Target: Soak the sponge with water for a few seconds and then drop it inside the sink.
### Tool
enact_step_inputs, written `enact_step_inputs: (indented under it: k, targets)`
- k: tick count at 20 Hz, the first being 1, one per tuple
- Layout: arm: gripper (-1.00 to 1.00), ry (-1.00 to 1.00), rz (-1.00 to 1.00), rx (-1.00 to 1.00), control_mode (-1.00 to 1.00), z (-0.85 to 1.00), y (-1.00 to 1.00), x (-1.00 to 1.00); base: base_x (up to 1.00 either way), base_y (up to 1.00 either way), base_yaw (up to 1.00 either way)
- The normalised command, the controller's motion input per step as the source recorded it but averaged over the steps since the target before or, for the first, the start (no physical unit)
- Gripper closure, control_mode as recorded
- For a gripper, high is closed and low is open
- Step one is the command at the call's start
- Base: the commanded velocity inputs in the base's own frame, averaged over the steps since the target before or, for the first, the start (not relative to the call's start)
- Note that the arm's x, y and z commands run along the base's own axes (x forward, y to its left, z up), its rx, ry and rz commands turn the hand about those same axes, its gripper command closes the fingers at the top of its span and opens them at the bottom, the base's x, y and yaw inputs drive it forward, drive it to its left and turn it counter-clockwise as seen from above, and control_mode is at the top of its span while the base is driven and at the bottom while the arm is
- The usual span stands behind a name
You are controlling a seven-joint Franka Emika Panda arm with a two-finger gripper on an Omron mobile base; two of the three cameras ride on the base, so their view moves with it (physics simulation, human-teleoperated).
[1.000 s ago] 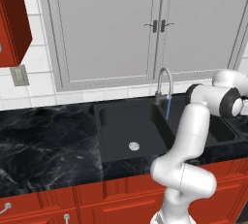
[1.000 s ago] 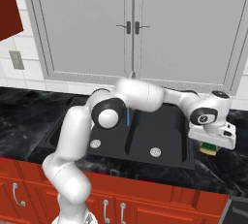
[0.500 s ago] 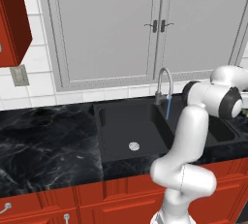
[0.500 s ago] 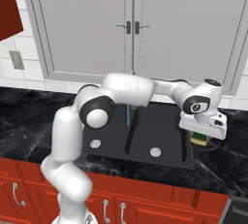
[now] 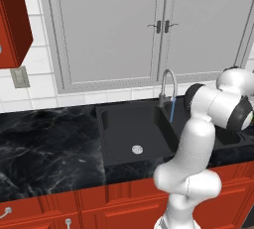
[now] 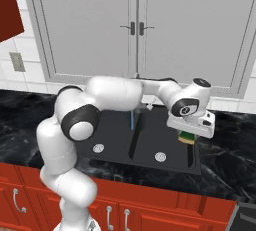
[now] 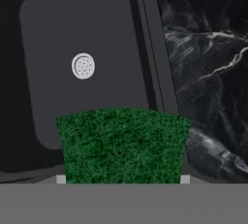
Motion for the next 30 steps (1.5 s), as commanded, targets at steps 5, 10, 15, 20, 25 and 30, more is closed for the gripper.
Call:
enact_step_inputs:
  k: [5,10,15,20,25,30]
  targets:
    - [1.0,-0.16,0.06,0.0,-1.0,0.01,0.61,-0.02,0.0,0.0,0.0]
    - [1.0,-0.08,0.02,0.0,-1.0,0.15,0.47,-0.06,0.0,0.0,0.0]
    - [1.0,0.0,0.0,-0.03,-1.0,0.32,0.23,-0.05,0.0,0.0,0.0]
    - [1.0,0.0,0.0,-0.02,-1.0,0.28,0.14,-0.1,0.0,0.0,0.0]
    - [1.0,0.0,0.0,0.0,-1.0,0.1,0.15,-0.16,0.0,0.0,0.0]
    - [1.0,0.0,0.0,0.0,-1.0,0.03,0.28,-0.23,0.0,0.0,0.0]
